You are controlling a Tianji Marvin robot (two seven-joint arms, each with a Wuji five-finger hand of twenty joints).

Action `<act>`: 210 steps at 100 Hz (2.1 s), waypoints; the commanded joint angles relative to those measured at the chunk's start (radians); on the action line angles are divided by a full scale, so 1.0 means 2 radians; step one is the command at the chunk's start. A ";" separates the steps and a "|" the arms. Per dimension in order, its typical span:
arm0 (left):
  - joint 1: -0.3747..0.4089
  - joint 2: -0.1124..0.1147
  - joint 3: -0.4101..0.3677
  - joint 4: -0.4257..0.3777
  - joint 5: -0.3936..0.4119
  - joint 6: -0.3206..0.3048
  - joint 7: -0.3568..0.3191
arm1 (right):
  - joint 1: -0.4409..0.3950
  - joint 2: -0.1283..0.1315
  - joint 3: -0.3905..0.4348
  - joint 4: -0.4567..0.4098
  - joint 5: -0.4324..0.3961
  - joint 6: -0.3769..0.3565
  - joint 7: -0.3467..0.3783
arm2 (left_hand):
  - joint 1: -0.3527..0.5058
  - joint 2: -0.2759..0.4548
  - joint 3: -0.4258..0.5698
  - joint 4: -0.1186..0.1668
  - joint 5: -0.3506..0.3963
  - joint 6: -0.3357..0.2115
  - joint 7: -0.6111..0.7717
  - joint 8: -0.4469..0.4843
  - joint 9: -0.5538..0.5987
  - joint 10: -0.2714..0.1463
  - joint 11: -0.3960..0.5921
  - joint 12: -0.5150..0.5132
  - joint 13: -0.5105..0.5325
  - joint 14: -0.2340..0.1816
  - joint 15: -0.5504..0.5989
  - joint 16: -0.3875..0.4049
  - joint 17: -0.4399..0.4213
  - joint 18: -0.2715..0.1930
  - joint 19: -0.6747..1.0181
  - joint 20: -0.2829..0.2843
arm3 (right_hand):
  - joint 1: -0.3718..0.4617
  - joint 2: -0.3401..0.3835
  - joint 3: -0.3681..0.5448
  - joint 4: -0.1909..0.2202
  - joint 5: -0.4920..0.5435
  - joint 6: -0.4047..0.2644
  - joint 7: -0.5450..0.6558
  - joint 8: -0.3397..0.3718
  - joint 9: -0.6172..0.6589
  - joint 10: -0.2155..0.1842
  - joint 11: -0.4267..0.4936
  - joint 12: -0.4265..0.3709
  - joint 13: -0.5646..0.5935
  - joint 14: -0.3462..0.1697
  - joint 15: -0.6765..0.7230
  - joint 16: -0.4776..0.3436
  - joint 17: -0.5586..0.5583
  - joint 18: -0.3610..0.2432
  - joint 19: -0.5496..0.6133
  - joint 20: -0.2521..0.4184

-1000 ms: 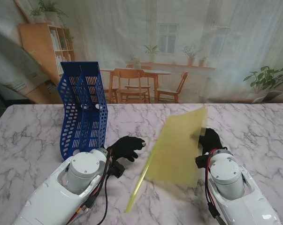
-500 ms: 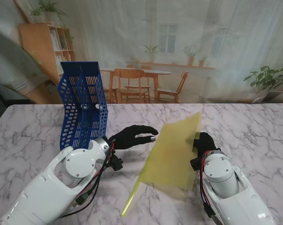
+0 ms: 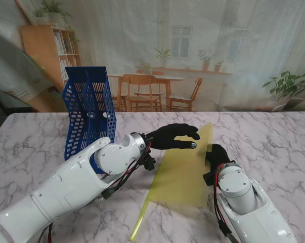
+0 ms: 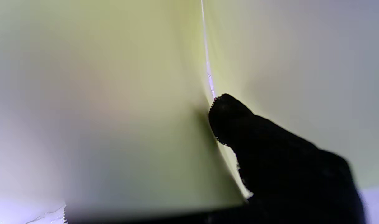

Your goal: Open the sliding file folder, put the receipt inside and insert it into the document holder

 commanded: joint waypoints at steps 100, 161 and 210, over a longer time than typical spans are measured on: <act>-0.129 -0.070 0.137 0.136 0.029 -0.008 -0.027 | -0.013 0.006 0.007 -0.005 0.010 -0.015 0.023 | -0.095 0.072 -0.016 -0.015 0.052 -0.013 0.046 0.033 -0.095 -0.033 -0.027 -0.031 -0.058 -0.053 -0.063 -0.041 0.011 -0.055 -0.087 -0.059 | 0.027 0.000 0.023 -0.006 0.016 -0.030 0.003 0.010 0.003 0.005 -0.001 0.006 0.009 -0.007 0.031 0.006 0.008 0.003 0.011 -0.008; -0.132 -0.003 0.111 0.117 0.094 -0.106 -0.068 | -0.009 0.005 0.005 -0.002 0.016 -0.003 0.027 | -0.120 0.044 -0.015 -0.012 0.045 -0.022 0.049 0.029 -0.071 -0.011 -0.021 -0.040 -0.042 -0.063 -0.038 -0.048 0.017 -0.090 -0.111 -0.131 | 0.027 0.004 0.019 -0.006 0.013 -0.031 0.003 0.011 0.001 0.005 -0.001 0.007 0.008 -0.006 0.028 0.005 0.005 0.001 0.009 -0.009; -0.123 -0.019 0.110 0.140 0.150 -0.166 0.015 | -0.007 0.005 0.004 -0.006 0.021 0.012 0.032 | -0.143 0.022 -0.012 -0.010 0.073 -0.024 0.082 0.026 0.064 0.051 0.025 -0.015 0.056 0.036 0.062 -0.039 0.026 -0.137 -0.106 -0.164 | 0.028 0.005 0.018 -0.005 0.012 -0.031 0.003 0.011 0.000 0.007 0.000 0.007 0.009 -0.006 0.028 0.005 0.005 0.003 0.011 -0.008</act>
